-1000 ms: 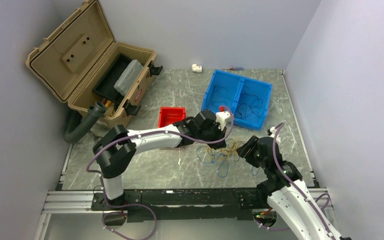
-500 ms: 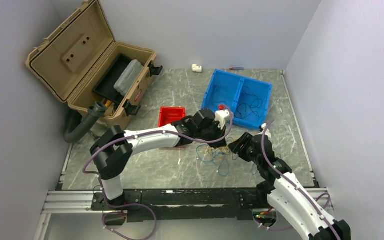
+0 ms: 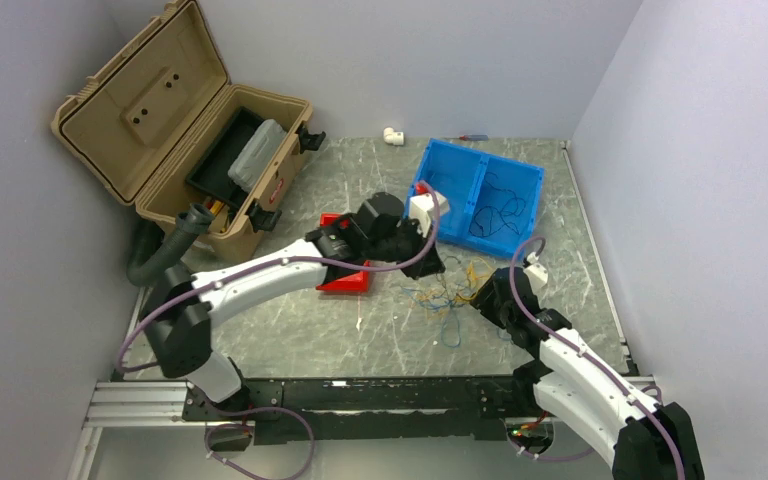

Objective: Untangle the cables
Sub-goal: Untie the cable.

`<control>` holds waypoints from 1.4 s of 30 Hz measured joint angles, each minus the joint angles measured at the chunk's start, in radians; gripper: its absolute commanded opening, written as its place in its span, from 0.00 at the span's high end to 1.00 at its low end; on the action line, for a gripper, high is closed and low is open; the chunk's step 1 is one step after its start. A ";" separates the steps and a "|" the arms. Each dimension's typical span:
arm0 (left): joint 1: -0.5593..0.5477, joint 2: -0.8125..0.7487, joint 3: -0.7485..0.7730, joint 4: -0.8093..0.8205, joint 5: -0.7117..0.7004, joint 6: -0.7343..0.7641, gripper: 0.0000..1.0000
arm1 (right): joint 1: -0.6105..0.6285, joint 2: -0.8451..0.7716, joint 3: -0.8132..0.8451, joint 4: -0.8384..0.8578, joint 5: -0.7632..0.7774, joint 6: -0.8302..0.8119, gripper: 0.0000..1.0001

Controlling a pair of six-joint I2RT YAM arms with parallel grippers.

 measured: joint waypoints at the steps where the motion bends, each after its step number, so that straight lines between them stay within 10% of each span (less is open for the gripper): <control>1: 0.006 -0.027 0.005 -0.014 0.000 0.000 1.00 | 0.000 0.001 0.001 -0.013 0.016 0.010 0.51; 42: 0.449 -0.568 0.171 -0.559 -0.333 0.060 1.00 | 0.002 -0.167 0.213 -0.528 0.471 0.386 0.55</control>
